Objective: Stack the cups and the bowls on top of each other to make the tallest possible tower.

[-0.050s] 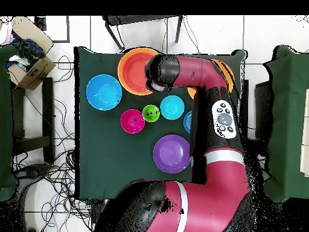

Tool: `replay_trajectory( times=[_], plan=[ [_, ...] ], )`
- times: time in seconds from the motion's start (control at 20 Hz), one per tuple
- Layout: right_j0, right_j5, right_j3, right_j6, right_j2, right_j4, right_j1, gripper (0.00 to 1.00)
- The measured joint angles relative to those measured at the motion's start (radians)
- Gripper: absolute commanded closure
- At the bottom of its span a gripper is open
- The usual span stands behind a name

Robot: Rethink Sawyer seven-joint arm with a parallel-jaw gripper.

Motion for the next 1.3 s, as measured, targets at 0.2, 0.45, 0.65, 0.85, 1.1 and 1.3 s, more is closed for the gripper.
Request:
replay_trajectory(
  times=[0.2,0.45,0.65,0.85,1.1,1.3],
  plan=[
    [-0.001,0.000,0.000,0.000,0.000,0.000,0.000,0.00],
    [0.001,0.000,0.000,0.000,0.000,0.000,0.000,0.00],
    [0.011,0.000,0.000,0.000,0.000,0.000,0.001,0.00],
    [0.029,0.000,0.005,0.000,0.000,0.001,0.003,0.00],
    [0.047,0.000,0.011,0.000,0.000,0.001,0.012,0.00],
    [0.057,-0.001,0.011,0.000,0.000,0.001,0.023,0.00]
  ],
)
